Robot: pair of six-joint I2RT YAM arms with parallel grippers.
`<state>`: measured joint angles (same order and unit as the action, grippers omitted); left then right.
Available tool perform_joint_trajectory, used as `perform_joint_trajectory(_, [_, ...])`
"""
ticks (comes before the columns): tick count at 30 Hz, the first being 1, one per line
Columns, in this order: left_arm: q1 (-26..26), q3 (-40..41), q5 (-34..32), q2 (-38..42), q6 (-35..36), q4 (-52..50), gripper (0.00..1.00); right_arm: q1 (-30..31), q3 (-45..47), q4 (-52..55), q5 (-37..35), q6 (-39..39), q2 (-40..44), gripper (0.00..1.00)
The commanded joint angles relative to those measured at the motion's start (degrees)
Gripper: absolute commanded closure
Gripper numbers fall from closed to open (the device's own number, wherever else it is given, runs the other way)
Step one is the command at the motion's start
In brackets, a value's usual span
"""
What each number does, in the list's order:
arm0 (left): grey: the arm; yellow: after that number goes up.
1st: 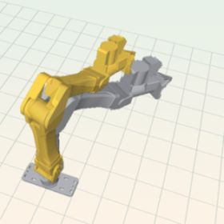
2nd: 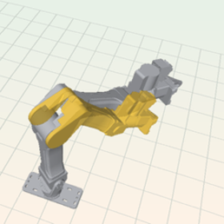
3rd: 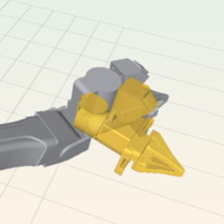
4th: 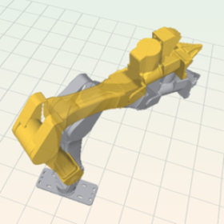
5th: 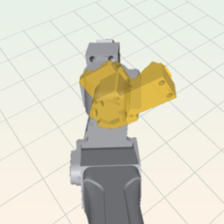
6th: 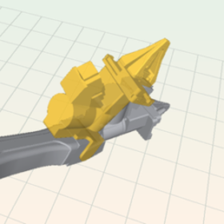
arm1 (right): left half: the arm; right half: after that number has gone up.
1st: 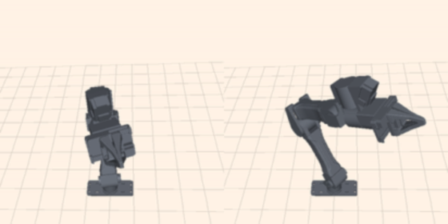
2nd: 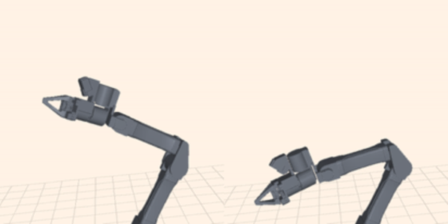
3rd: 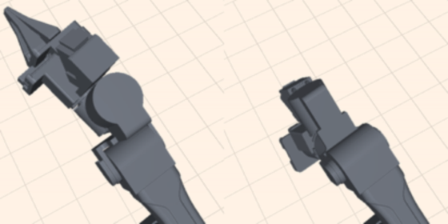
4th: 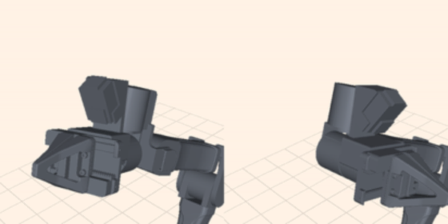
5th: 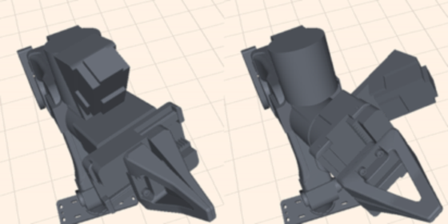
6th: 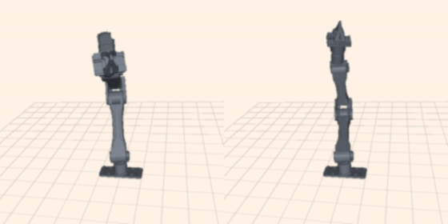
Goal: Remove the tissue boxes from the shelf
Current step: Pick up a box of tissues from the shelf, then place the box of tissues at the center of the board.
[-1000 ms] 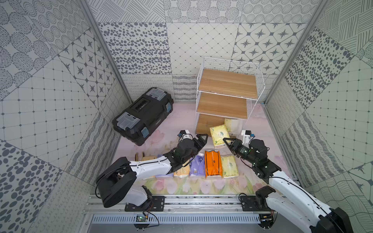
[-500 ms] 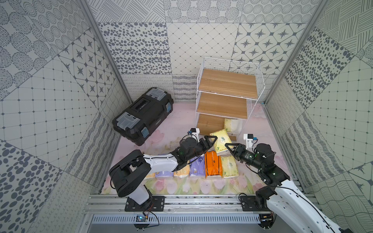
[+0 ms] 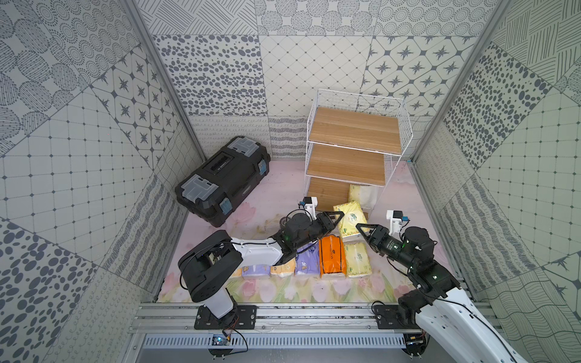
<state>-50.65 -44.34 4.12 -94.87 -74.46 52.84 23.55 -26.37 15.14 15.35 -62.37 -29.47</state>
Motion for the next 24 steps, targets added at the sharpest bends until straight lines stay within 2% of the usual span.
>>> perform_joint_trajectory(1, [-1.8, -2.3, 0.0, 0.1, 3.6, 1.1, 0.78, 0.1, -4.1, 9.3, -9.1, 4.9, 3.0, 0.21])
perform_joint_trajectory(4, [-3.0, -2.8, -2.8, 0.0, 3.8, -2.4, 0.8, 0.1, -6.2, 15.1, -16.1, 8.0, 6.2, 0.05])
perform_joint_trajectory(5, [-3.4, -3.0, -3.7, -0.1, 3.9, -3.5, 0.81, 0.1, -6.9, 17.0, -18.8, 9.5, 7.3, 0.03])
perform_joint_trajectory(11, [-6.9, -5.7, -8.2, -2.3, 5.1, -10.1, 0.83, 0.1, -12.3, 24.3, -31.3, 16.7, 10.6, 0.03])
perform_joint_trajectory(17, [-11.4, -14.0, -9.4, -8.7, 7.7, -18.0, 0.84, 0.2, -14.1, 24.2, -33.8, 19.6, 12.2, 0.03])
perform_joint_trajectory(24, [-16.5, -24.5, -12.3, -19.3, 7.5, -23.4, 0.83, 0.2, -12.9, 22.7, -34.7, 18.5, 14.4, 0.03])
